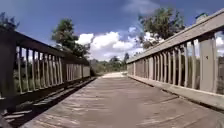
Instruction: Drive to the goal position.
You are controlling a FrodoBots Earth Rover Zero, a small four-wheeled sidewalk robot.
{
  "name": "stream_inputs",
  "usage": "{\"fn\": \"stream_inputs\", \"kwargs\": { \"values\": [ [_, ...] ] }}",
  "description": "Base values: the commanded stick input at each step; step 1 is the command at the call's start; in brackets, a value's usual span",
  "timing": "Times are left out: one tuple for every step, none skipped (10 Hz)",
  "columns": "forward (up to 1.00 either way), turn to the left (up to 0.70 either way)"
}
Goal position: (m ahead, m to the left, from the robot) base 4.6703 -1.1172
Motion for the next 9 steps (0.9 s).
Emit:
{"fn": "stream_inputs", "kwargs": {
  "values": [
    [0.50,0.00],
    [0.50,0.00],
    [0.50,0.00],
    [0.50,0.00],
    [0.50,0.00],
    [0.50,0.00],
    [0.50,0.00],
    [0.50,0.00],
    [0.50,0.00]
  ]
}}
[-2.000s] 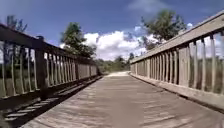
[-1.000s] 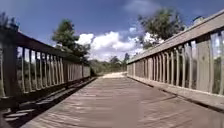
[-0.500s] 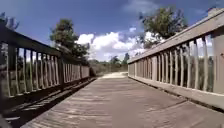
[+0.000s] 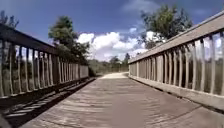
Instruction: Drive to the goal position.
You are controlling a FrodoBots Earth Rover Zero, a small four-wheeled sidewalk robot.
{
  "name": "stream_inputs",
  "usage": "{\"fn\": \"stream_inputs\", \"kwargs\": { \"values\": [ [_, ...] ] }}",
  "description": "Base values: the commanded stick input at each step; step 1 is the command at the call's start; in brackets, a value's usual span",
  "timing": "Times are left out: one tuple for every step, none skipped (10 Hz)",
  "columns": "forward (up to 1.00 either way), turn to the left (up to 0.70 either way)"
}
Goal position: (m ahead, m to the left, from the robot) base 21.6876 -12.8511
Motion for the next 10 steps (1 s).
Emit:
{"fn": "stream_inputs", "kwargs": {
  "values": [
    [0.50,0.00],
    [0.50,0.00],
    [0.50,0.00],
    [0.50,0.00],
    [0.50,0.00],
    [0.50,0.00],
    [0.50,0.00],
    [0.50,0.00],
    [0.50,0.00],
    [0.50,0.00]
  ]
}}
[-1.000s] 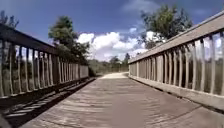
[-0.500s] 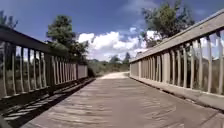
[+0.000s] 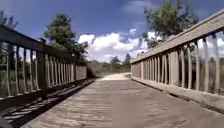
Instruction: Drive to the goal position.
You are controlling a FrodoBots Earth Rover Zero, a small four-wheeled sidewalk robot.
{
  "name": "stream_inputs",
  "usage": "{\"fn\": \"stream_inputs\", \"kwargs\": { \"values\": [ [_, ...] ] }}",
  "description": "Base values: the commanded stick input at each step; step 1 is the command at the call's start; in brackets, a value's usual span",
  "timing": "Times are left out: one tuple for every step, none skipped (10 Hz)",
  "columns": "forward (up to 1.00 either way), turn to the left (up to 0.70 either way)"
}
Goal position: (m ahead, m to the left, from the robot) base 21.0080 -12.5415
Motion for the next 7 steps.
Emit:
{"fn": "stream_inputs", "kwargs": {
  "values": [
    [0.50,0.00],
    [0.50,0.00],
    [0.50,0.00],
    [0.50,0.00],
    [0.50,0.00],
    [0.50,0.00],
    [0.50,0.00]
  ]
}}
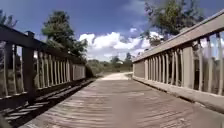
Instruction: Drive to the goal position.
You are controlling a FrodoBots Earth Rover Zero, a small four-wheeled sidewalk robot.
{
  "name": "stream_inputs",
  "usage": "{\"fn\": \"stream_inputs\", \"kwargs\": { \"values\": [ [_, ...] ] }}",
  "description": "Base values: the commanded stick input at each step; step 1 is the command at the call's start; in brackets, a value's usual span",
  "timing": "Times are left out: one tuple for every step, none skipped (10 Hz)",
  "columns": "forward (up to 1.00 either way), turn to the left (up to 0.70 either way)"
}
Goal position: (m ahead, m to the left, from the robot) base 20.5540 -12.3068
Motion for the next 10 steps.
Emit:
{"fn": "stream_inputs", "kwargs": {
  "values": [
    [0.50,0.00],
    [0.50,0.00],
    [0.50,0.00],
    [0.50,0.00],
    [0.50,0.00],
    [0.50,0.00],
    [0.50,0.00],
    [0.50,0.00],
    [0.50,0.00],
    [0.50,0.00]
  ]
}}
